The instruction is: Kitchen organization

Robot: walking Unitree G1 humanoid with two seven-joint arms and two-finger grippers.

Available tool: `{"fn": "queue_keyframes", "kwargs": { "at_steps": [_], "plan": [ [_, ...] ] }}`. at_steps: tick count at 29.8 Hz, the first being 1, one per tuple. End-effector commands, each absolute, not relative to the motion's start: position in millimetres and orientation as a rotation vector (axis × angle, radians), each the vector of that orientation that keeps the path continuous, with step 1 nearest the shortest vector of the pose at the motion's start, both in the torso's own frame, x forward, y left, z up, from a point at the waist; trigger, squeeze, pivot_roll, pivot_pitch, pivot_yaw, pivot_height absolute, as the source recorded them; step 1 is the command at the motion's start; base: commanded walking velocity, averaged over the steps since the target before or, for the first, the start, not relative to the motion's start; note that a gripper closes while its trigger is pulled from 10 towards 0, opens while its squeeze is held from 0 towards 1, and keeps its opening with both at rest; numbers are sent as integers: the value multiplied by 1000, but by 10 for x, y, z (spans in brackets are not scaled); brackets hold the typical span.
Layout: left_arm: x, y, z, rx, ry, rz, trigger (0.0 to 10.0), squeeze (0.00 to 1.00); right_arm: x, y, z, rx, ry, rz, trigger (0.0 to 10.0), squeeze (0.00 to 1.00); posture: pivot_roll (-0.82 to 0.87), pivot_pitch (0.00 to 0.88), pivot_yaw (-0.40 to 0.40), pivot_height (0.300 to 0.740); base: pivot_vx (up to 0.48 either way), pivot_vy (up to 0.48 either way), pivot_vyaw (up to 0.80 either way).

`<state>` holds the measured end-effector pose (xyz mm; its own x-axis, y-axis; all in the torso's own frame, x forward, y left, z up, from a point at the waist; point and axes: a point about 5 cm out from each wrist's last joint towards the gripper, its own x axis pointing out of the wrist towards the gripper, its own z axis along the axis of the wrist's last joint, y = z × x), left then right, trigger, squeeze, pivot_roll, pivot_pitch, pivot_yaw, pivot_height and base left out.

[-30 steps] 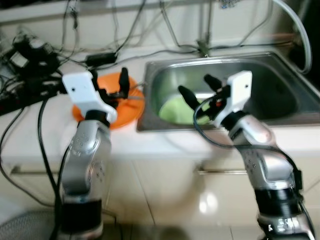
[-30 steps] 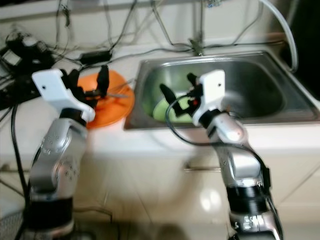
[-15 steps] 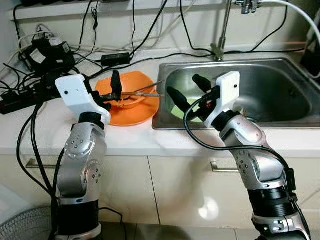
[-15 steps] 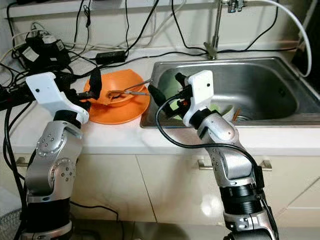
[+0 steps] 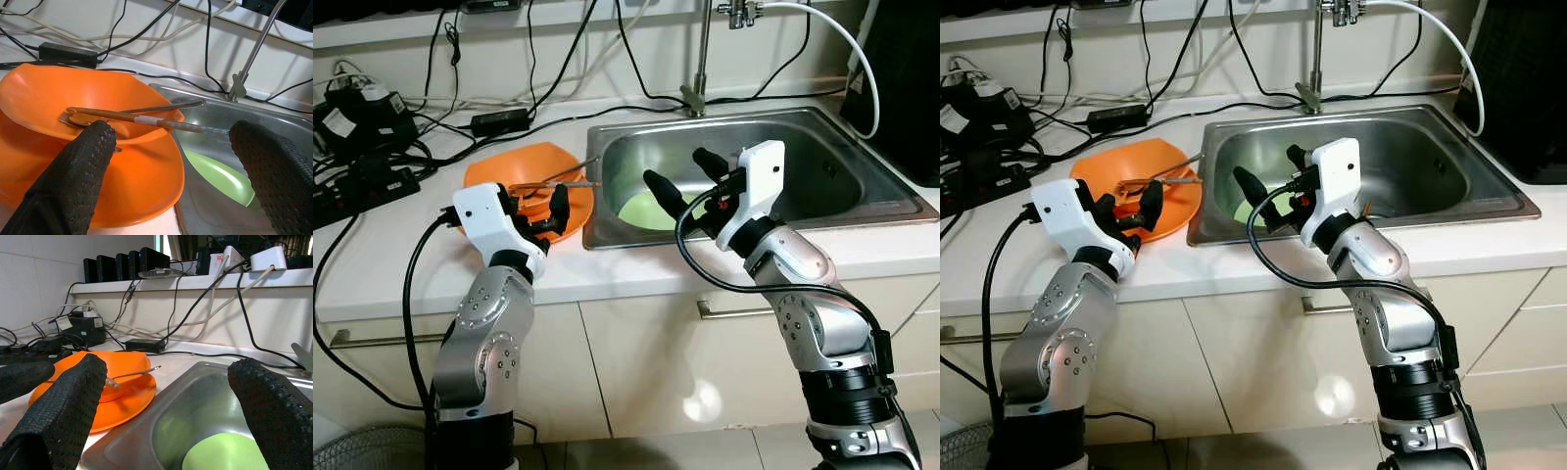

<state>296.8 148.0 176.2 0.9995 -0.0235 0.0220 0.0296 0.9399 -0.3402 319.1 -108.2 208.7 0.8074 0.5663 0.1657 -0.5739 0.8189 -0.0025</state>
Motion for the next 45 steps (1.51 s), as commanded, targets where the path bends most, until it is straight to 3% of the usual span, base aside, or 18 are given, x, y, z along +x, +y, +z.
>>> {"fn": "queue_keyframes", "kwargs": {
  "at_steps": [1,10,16,24,29,45],
  "plan": [
    [2968,1518,1821,-351,-33,-10,10000,0,3177,-1072,2117,48,-173,614,10000,0,-104,8,123,740,0,0,0],
    [2967,1640,1930,-322,-106,69,10000,0,3197,-1078,2107,62,-180,584,10000,0,-102,10,118,740,0,0,0],
    [2916,1463,2254,-192,-300,-53,10000,0,3197,-1076,2131,58,-188,582,10000,0,-102,10,116,740,0,0,0],
    [2866,1437,2483,-117,-433,-61,10000,0,3204,-1096,2199,76,-221,570,10000,0,-105,9,118,740,0,0,0],
    [2894,1538,2467,-113,-429,-16,10000,0,3205,-1102,2205,74,-224,569,10000,0,-106,9,120,740,289,0,0],
    [2895,1526,2475,-108,-438,-15,10000,0,3190,-1093,2203,65,-227,582,10000,0,-105,14,119,740,441,0,0]
  ]
}}
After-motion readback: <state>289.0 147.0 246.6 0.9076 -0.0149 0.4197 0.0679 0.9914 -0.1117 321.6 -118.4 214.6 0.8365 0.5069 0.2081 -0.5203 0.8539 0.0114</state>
